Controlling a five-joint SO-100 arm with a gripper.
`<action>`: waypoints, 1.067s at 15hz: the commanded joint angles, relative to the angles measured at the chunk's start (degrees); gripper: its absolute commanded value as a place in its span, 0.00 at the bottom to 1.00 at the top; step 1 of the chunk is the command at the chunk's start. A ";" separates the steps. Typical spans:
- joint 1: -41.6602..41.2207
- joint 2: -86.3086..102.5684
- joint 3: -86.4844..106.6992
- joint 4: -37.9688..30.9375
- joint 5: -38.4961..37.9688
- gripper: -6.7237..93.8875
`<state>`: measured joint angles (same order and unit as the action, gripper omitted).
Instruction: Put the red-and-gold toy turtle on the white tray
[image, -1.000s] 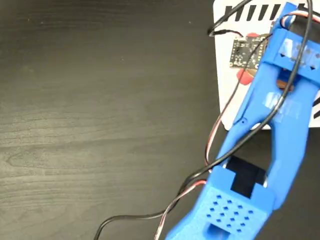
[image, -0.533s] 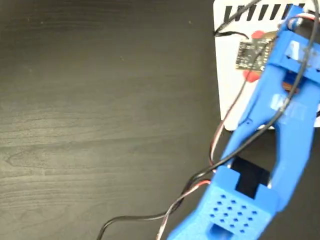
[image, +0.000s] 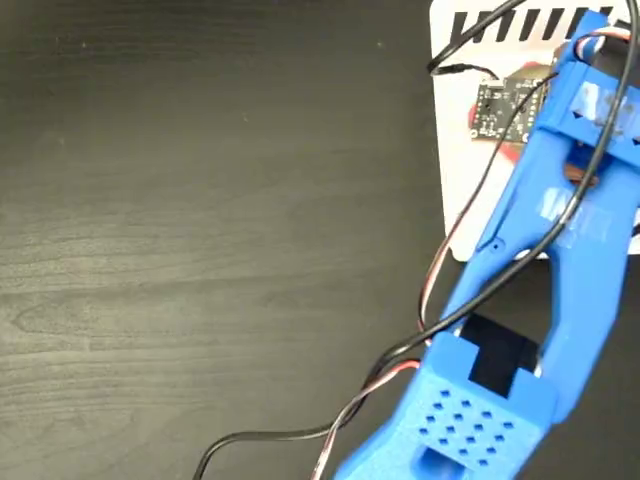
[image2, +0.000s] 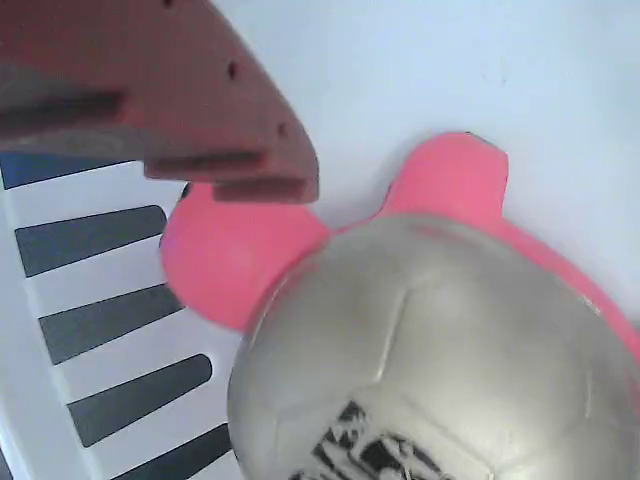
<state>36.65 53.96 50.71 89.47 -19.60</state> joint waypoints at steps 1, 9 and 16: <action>0.62 3.96 -2.64 -0.44 1.58 0.68; -4.66 21.18 -2.11 -1.05 16.61 0.22; -31.90 56.25 41.75 -22.94 32.08 0.03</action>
<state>11.34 97.21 83.06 72.16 9.67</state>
